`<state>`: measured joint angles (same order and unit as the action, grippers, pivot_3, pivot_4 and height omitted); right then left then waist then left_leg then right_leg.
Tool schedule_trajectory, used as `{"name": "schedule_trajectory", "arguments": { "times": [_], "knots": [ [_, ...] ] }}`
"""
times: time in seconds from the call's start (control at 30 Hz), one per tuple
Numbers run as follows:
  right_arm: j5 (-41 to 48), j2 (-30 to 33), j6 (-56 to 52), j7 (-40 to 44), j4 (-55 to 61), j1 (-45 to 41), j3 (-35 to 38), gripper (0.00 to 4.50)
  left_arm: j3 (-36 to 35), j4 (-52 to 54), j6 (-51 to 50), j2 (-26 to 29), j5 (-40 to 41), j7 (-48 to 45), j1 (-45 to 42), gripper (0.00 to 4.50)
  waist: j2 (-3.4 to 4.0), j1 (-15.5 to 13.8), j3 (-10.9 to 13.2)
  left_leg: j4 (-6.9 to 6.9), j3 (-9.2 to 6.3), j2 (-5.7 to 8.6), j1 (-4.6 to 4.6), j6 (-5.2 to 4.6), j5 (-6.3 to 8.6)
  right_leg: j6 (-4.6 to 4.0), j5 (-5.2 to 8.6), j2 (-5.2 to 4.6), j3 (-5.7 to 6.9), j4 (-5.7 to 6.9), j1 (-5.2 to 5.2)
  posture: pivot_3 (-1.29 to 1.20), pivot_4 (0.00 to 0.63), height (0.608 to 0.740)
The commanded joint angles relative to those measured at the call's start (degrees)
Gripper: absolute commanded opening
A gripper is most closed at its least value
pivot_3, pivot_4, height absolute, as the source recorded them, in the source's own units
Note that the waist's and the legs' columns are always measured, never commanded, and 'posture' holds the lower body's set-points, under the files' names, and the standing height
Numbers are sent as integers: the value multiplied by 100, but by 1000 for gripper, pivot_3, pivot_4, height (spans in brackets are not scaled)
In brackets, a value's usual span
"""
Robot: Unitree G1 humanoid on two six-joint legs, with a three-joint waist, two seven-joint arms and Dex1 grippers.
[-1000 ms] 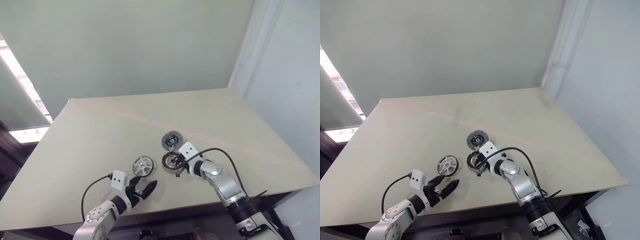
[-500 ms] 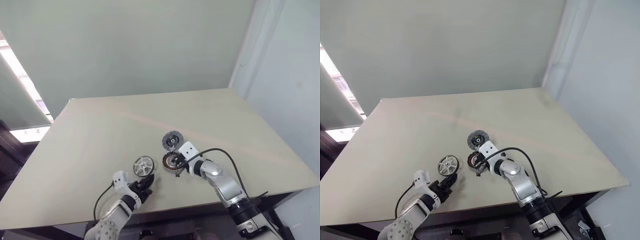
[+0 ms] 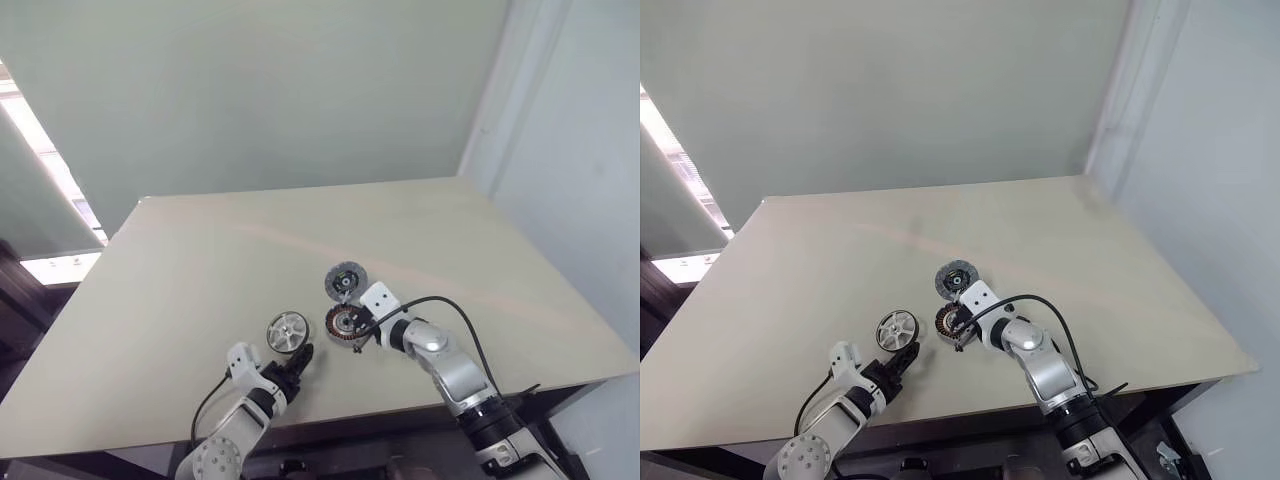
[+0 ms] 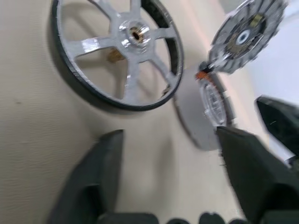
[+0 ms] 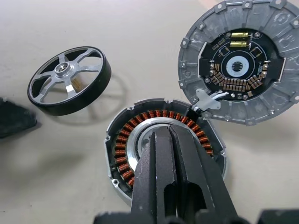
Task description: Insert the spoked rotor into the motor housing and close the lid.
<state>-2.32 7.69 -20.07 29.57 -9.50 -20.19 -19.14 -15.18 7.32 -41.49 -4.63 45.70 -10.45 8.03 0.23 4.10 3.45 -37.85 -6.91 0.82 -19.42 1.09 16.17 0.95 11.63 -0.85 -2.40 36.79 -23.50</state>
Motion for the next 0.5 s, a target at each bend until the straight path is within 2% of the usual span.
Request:
{"name": "schedule_trajectory", "arguments": {
  "times": [0.03, 0.27, 0.5],
  "knots": [
    [42, -22, 28, -54, 275, -84, 108, 0, -298, -111, 149, -197, 212, 363, -178, 4424, 0, 1, 0, -1, 0, 0, 1, 0, 0, 0, 0, 0, 0, 0, 1, 0, 0, 740],
    [40, -21, 38, -46, 293, -94, 101, 0, -764, -841, 625, -396, 698, 1037, -691, 4424, -2, 21, 0, -2, 2, -10, 17, 4, -4, 0, 0, 6, 5, 1, 9, 0, 0, 740],
    [42, -10, 16, -47, 336, -73, 108, 0, -691, -1063, 986, -359, 949, 1165, -877, 4424, -2, 23, 0, 2, 5, -17, 32, 4, -4, -1, 0, 12, 9, 2, 15, 0, 0, 740]
  ]
}}
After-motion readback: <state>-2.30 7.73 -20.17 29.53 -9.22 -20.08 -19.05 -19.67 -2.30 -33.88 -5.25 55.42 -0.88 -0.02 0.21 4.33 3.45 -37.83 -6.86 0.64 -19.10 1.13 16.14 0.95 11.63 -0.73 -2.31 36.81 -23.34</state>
